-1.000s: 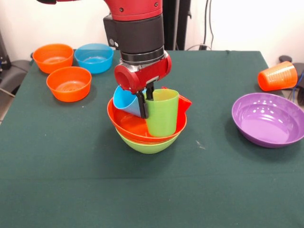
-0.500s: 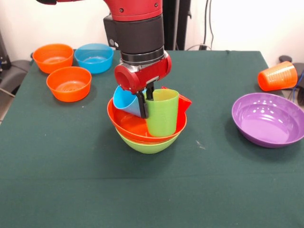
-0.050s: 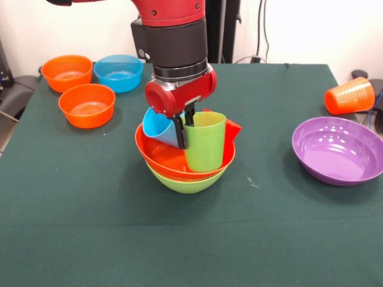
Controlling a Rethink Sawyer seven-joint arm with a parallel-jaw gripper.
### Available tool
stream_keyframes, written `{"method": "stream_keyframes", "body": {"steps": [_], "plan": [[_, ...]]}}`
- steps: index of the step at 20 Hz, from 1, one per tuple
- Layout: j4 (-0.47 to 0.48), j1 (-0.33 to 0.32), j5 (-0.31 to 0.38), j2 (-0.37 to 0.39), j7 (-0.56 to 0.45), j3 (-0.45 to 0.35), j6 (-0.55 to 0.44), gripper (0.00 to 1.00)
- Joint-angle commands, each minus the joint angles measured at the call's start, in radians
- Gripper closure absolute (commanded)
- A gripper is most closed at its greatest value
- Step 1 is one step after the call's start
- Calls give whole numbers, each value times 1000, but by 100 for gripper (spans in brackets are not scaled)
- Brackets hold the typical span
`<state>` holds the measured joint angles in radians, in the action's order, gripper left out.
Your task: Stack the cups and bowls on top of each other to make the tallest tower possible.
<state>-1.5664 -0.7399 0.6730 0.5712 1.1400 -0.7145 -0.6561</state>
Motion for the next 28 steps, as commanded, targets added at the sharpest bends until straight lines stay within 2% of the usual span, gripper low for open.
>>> {"method": "stream_keyframes", "body": {"steps": [1, 28], "plan": [[34, 5, 29, -13, -257, -25, -169, 100], [65, 41, 82, -32, -247, 6, -226, 100]]}}
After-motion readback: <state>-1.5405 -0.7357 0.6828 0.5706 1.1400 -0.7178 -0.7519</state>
